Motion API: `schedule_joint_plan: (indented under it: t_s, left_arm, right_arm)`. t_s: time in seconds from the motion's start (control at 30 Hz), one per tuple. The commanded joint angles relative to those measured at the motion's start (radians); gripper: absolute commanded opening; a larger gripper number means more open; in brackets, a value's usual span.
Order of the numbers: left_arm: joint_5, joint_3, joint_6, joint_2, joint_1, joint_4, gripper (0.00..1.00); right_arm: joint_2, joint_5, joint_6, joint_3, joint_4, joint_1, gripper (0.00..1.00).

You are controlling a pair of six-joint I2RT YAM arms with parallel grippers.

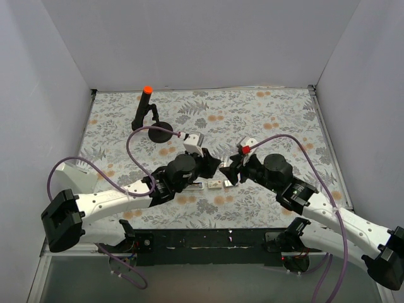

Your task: Load the staples into the stapler

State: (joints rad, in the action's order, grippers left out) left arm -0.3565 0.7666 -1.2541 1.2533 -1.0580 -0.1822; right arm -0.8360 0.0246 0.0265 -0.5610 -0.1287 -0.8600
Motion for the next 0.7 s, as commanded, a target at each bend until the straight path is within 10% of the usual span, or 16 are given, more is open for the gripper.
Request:
schedule_joint_plan:
  t_s: [0.0,0.33,0.67]
  left_arm:
    - [0.071,-0.041,0.113,-0.129,0.016,-0.079,0.08]
    - [0.35,-0.133,0.237,-0.319,0.023,-0.209,0.12]
    - [0.577,-0.098,0.277,-0.278,0.023,-0.227,0.14]
  right_arm:
    - [0.052,-0.147,-0.017,-0.1,0.08,0.03,0.68]
    - [0.083,-0.864,-0.019,-0.131,0.045,0.281,0.71]
    - [0.052,-0.97,0.062,-0.151,-0.063,0.292,0.66]
